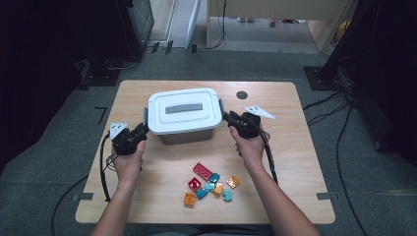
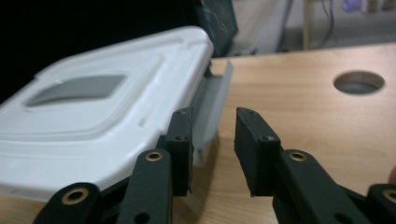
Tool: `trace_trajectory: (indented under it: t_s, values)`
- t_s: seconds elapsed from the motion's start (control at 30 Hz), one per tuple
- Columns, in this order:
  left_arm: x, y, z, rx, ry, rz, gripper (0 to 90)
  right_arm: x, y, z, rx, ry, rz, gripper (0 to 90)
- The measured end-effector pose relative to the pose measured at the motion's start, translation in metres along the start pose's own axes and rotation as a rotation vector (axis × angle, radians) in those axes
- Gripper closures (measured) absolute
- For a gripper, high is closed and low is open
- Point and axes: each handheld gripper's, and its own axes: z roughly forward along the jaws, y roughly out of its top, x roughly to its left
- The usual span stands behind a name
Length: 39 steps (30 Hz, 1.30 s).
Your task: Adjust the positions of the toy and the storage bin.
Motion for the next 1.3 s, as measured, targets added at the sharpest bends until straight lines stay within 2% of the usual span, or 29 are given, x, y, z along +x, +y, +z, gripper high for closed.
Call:
trace_trajectory:
  t_s: [0.1,0.2,0.27,0.47,0.67,0.97,1.3]
  values:
    - [0.000,0.000,0.000,0.003,-0.002,0.002,73.1,0.001,-0.003,0.007,0.018,-0.002,0.020,70.7]
    - [-0.001,0.000,0.000,0.003,-0.001,0.006,73.3,0.001,-0.004,0.010,0.029,0.013,0.025,80.4]
    - [-0.001,0.000,-0.001,0.004,-0.001,0.006,73.7,0.003,-0.005,0.010,0.031,0.002,0.022,81.2]
    - [-0.003,-0.001,-0.001,0.019,-0.041,-0.002,75.4,-0.002,-0.002,0.004,0.048,0.003,0.071,82.3]
    - [-0.012,-0.003,0.000,0.039,-0.074,0.002,75.4,-0.010,-0.003,-0.011,0.058,0.003,0.095,82.3]
    - [-0.033,-0.009,0.000,0.064,-0.123,0.021,75.4,-0.026,-0.010,-0.042,0.050,-0.007,0.112,82.1]
    - [-0.046,-0.015,-0.002,0.069,-0.141,0.032,75.4,-0.032,-0.019,-0.067,0.034,-0.011,0.105,81.5]
